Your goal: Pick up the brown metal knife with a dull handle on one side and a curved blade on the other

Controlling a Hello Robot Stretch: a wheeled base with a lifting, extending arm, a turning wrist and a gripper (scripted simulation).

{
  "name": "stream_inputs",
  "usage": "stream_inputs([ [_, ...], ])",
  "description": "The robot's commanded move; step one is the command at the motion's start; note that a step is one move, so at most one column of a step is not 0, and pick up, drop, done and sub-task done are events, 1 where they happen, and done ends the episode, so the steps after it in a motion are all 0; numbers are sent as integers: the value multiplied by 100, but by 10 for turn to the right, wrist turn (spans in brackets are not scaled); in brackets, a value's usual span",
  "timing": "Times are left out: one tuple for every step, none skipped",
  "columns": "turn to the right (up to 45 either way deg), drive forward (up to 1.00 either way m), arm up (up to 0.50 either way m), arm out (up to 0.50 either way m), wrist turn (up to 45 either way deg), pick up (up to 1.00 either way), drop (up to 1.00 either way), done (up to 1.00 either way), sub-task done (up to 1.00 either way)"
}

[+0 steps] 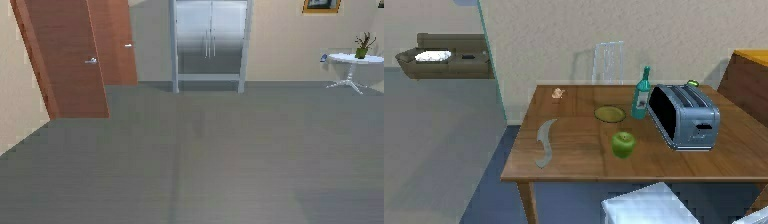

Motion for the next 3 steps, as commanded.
stream_inputs([
  [0, 0, 50, 0, 0, 0, 0, 0, 0],
  [0, 0, 34, 0, 0, 0, 0, 0, 0],
  [0, 0, 0, 38, 0, 0, 0, 0, 0],
])
